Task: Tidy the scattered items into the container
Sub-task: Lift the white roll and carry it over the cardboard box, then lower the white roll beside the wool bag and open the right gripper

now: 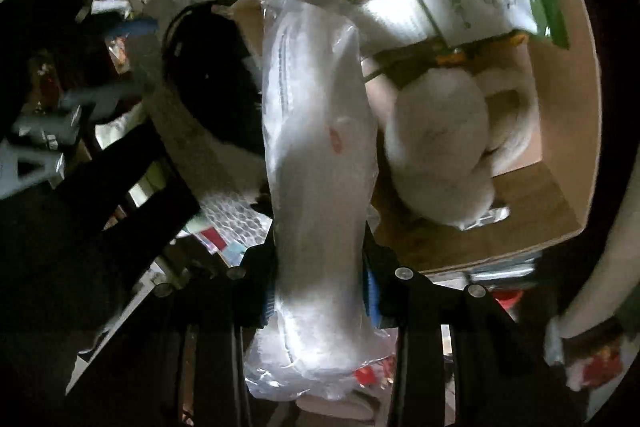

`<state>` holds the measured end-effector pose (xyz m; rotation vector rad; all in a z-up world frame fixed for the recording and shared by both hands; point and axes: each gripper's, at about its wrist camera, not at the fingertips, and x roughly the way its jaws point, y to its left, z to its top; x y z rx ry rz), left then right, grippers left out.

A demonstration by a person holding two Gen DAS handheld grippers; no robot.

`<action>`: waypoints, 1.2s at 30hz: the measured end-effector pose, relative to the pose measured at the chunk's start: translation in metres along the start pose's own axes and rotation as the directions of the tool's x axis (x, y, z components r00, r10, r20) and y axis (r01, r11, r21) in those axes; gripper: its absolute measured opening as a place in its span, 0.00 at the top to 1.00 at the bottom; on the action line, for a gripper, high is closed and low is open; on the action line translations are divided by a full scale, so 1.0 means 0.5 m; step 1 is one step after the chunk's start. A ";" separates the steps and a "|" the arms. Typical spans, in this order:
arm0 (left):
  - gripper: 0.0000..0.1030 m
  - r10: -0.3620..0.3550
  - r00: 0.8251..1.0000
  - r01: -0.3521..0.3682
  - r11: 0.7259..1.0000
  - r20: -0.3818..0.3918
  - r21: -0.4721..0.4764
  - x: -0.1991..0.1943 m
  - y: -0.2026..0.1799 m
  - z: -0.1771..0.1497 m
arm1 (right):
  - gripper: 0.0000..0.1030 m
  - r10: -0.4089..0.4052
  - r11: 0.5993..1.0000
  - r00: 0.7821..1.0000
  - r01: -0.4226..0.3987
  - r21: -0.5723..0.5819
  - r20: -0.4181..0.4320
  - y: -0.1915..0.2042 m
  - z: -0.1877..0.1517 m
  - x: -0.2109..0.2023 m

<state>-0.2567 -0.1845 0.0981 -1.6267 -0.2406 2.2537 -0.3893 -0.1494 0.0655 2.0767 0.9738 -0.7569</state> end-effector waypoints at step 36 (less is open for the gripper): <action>0.71 -0.009 0.999 0.006 0.998 -0.050 -0.070 0.130 0.014 0.057 | 0.63 -0.050 0.519 0.421 -0.764 0.384 0.905 -0.301 -0.070 0.130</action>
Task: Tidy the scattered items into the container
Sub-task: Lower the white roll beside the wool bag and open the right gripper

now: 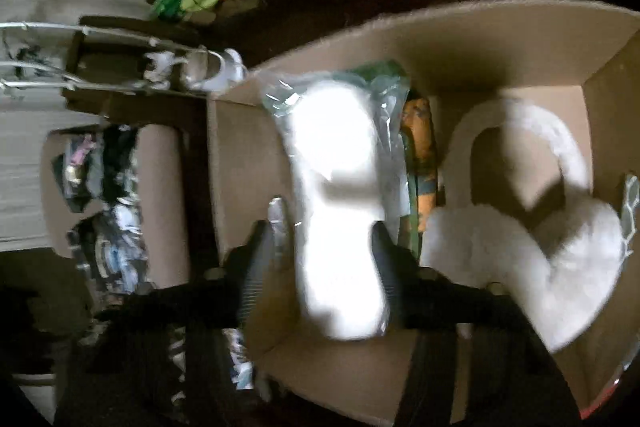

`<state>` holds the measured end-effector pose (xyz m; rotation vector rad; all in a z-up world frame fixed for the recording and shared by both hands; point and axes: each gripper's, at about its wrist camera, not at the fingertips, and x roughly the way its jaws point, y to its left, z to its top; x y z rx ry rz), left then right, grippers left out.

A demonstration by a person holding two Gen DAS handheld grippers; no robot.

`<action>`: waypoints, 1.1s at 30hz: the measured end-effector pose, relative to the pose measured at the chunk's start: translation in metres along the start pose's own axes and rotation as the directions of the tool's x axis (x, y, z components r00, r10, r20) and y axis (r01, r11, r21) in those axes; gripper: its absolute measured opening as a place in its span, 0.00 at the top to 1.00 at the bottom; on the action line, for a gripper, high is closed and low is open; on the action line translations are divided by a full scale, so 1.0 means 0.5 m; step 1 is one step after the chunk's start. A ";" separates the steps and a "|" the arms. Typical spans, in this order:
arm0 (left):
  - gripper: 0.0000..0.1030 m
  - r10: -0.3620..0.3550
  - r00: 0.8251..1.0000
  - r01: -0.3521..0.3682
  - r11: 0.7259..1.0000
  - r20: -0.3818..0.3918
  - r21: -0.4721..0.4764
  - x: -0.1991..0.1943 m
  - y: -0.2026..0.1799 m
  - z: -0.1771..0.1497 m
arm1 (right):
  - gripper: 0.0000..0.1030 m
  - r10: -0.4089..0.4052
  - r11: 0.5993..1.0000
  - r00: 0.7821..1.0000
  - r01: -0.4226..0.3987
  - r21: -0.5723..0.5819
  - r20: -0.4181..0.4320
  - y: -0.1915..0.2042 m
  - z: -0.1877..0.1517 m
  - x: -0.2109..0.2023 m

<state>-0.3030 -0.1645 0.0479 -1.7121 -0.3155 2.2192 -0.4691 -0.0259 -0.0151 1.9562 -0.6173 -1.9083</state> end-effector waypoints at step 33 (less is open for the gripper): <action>0.49 0.121 0.993 -0.122 0.984 -0.015 -0.132 0.078 0.044 -0.006 | 0.55 0.027 0.993 0.995 -0.016 -0.114 0.095 0.021 -0.029 0.005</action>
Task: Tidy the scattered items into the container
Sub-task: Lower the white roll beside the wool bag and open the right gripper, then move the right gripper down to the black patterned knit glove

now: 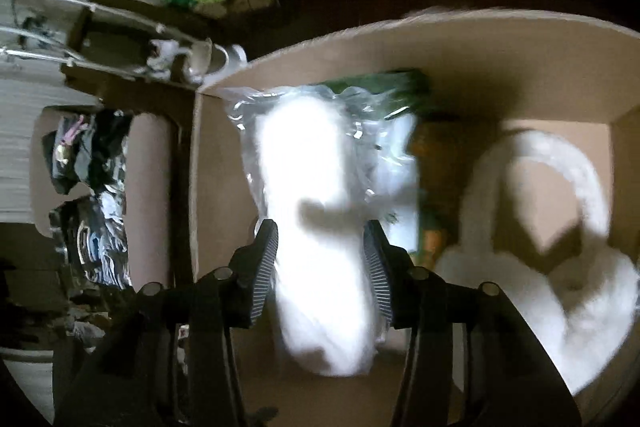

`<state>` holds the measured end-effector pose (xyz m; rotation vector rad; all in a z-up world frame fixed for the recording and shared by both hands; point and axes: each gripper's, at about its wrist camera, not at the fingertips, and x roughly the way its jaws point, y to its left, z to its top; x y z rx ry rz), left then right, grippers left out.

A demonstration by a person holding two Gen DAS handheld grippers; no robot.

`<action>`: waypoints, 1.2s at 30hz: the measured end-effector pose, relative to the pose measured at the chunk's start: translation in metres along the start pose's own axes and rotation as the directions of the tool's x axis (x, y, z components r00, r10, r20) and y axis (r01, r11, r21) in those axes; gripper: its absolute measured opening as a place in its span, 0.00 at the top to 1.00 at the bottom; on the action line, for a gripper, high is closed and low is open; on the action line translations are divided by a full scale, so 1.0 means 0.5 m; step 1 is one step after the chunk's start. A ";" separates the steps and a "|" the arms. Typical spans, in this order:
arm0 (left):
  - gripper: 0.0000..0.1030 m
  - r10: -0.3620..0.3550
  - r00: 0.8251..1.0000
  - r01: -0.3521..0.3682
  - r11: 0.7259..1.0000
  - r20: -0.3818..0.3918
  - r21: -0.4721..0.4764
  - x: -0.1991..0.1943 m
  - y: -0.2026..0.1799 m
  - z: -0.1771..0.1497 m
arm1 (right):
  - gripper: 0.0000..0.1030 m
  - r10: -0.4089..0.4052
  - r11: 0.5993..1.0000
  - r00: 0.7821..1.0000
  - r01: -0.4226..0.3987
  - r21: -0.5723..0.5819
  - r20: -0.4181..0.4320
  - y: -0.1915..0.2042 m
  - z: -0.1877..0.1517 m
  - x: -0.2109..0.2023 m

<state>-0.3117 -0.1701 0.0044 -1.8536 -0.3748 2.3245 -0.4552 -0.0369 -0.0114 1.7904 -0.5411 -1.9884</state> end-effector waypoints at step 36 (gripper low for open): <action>0.39 -0.086 0.967 0.119 0.985 -0.241 0.127 0.094 -0.328 -0.382 | 0.37 -0.283 0.917 0.952 0.234 0.323 0.113 -0.414 -0.753 -0.371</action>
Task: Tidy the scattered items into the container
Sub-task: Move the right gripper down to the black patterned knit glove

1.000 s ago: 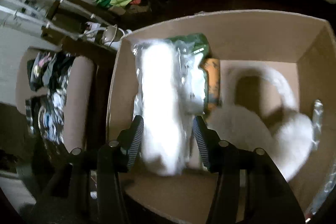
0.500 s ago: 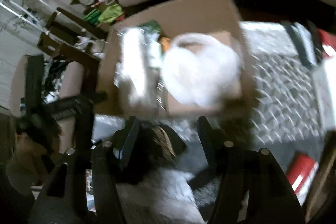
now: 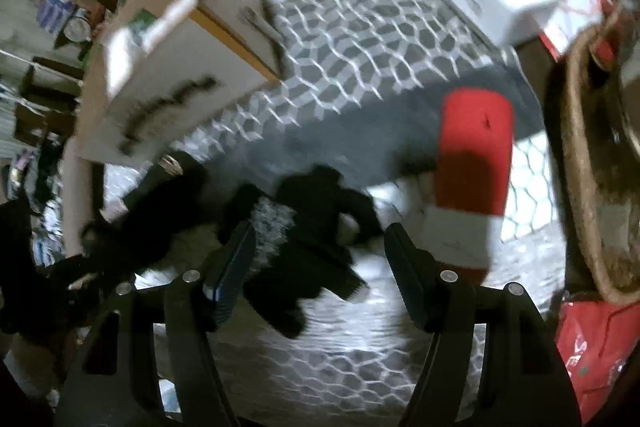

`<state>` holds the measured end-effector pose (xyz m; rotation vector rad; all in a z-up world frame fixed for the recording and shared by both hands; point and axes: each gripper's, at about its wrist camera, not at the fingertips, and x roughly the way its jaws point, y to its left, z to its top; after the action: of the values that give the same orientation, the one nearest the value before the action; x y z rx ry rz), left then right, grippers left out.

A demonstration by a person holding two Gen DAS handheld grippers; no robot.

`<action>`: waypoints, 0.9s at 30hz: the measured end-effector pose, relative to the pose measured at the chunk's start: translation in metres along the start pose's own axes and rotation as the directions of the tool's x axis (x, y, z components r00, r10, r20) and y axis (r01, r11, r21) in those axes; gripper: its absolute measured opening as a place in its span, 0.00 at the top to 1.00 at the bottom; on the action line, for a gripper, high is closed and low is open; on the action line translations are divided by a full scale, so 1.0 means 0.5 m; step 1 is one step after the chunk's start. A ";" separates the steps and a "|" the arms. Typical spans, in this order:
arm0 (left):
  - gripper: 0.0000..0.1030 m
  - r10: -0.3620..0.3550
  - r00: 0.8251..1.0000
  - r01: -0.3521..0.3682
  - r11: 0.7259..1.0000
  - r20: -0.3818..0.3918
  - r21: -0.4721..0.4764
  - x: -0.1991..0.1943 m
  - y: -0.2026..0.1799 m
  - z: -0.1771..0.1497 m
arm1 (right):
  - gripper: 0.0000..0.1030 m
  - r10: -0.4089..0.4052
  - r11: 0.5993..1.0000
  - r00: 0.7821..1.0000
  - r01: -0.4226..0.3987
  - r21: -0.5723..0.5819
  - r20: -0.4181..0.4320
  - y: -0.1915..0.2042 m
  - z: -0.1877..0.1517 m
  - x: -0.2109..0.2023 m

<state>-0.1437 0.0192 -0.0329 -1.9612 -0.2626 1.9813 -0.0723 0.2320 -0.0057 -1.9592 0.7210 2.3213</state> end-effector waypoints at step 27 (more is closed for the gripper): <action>0.75 0.013 0.999 0.007 0.913 0.045 -0.408 0.217 0.043 0.043 | 0.38 0.085 0.996 0.993 -0.082 0.041 -0.081 -0.028 0.098 0.128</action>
<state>-0.1665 0.0413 -0.1408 -2.1548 -0.7406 2.1069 -0.1270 0.2444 -0.0655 -2.0579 0.8621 2.2653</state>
